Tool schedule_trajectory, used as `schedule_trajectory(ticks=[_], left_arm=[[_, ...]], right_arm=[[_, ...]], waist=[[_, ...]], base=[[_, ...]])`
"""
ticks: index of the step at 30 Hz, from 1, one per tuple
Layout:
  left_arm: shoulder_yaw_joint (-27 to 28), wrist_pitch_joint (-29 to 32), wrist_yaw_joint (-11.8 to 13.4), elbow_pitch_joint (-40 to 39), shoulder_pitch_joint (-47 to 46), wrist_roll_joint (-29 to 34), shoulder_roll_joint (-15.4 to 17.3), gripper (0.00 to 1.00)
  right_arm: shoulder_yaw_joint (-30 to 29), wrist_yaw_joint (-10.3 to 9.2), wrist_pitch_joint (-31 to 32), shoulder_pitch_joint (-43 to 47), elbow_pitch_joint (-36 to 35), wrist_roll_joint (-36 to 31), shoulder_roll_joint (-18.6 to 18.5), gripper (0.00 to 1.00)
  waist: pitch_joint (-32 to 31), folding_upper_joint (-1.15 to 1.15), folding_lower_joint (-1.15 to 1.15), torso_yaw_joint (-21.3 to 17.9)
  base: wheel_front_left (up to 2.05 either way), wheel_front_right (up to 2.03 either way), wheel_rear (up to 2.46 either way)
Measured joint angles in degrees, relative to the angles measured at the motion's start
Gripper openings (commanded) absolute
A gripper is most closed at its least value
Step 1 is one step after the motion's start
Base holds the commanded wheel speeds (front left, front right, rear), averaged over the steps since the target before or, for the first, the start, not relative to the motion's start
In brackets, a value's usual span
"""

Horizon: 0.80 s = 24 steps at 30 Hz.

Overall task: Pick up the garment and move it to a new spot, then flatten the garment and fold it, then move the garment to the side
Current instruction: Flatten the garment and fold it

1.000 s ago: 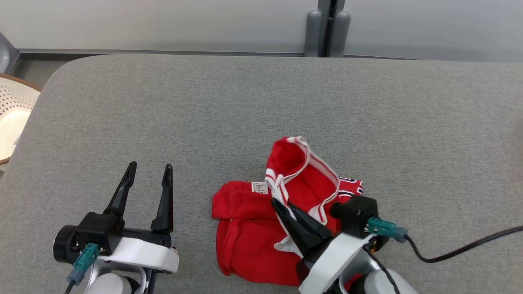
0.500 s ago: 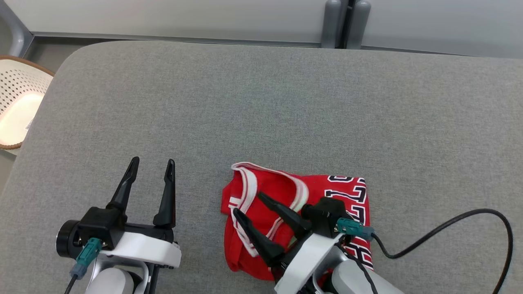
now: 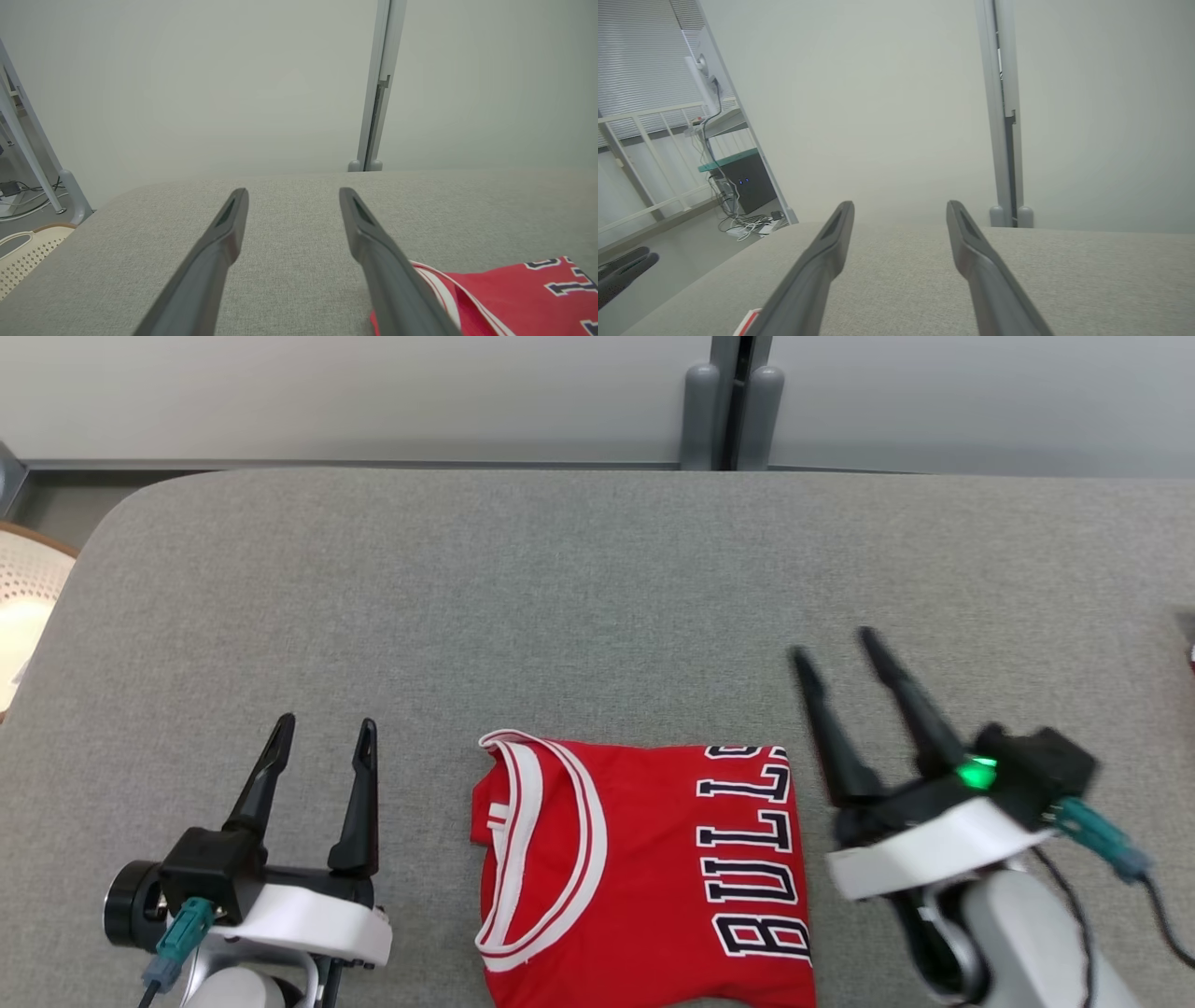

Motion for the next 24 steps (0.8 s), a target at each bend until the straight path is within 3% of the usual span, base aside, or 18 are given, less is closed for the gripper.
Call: schedule_trajectory(ticks=[8, 24], left_arm=[[0.8, 0.59, 0.74, -0.56, 2.53, -0.24, 1.68, 1.0], [0.9, 2.63, 1.69, -1.1, 8.59, -1.67, 3.38, 1.0]], right_arm=[[-16.82, 0.0, 5.5, 12.33, -7.56, -5.41, -2.34, 1.0], [-21.04, 0.0, 13.58, 23.98, -16.33, -8.06, -0.59, 1.0]], waist=[[-2.76, 0.0, 0.0, -1.67], [-9.86, 0.0, 0.0, -2.56]], base=[[0.0, 0.0, 0.0], [0.0, 0.0, 0.0]])
